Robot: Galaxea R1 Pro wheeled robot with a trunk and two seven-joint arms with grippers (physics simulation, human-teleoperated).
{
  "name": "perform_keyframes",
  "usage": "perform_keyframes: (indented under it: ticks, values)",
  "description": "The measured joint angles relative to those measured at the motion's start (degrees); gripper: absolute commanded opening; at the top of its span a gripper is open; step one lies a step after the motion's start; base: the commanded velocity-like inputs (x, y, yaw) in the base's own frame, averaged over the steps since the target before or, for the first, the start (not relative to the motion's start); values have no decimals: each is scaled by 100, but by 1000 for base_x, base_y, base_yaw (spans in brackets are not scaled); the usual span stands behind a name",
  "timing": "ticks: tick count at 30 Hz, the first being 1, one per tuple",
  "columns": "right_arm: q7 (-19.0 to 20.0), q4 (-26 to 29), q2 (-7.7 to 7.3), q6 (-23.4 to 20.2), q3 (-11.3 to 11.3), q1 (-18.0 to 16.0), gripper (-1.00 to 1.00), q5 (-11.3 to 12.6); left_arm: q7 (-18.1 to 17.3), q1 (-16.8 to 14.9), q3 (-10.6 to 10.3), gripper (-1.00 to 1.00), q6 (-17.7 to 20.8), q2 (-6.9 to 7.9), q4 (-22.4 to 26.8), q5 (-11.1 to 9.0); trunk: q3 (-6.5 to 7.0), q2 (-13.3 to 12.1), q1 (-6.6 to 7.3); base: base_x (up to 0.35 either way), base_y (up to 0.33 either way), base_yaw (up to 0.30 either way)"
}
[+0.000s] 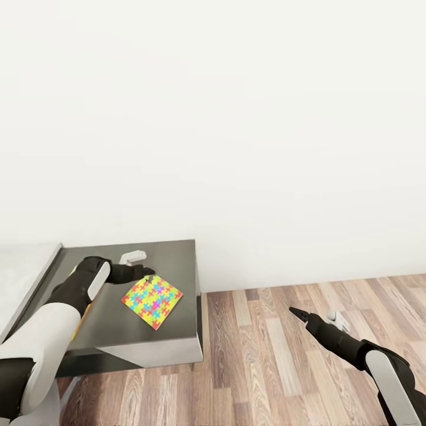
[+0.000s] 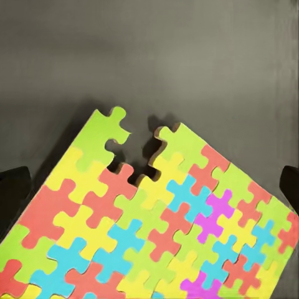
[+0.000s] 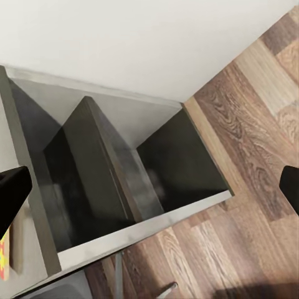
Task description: Put all the toys in the child's room - the three board games (two on the bed and one on the table), the two jigsaw puzzles on the table, and the tennis ball on the table - inside the toy box on the table in the child's room.
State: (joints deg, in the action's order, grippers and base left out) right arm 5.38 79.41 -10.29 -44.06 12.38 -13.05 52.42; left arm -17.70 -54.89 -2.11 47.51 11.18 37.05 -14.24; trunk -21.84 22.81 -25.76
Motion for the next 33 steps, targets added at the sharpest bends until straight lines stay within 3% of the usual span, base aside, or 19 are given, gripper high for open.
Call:
perform_keyframes:
  ticks: [2, 6, 16, 23, 33]
  values:
    - [4, 2, 0, 0, 0, 0, 100, 4, -309, 0, -7, 100, -2, 11, -4, 21, -19, 0, 0, 0, 0, 0]
    - [6, 1, 0, 0, 0, 0, 100, 3, -487, 0, -11, 100, -2, 19, -8, 35, -57, 0, 0, 0, 0, 0]
    - [2, -2, -1, 0, 0, 0, 100, 5, -533, 0, -9, 100, -4, 37, -9, 42, -151, 0, 0, 0, 0, 0]
    - [6, -5, -1, 0, 0, 0, 100, 6, -543, 0, -3, 100, -5, 232, -9, 34, -217, 0, 0, 0, 0, 0]
    - [4, -6, -1, 0, 0, 0, 100, 5, -555, 0, -8, 100, -4, 309, -9, 29, -311, 0, 0, 0, 0, 0]
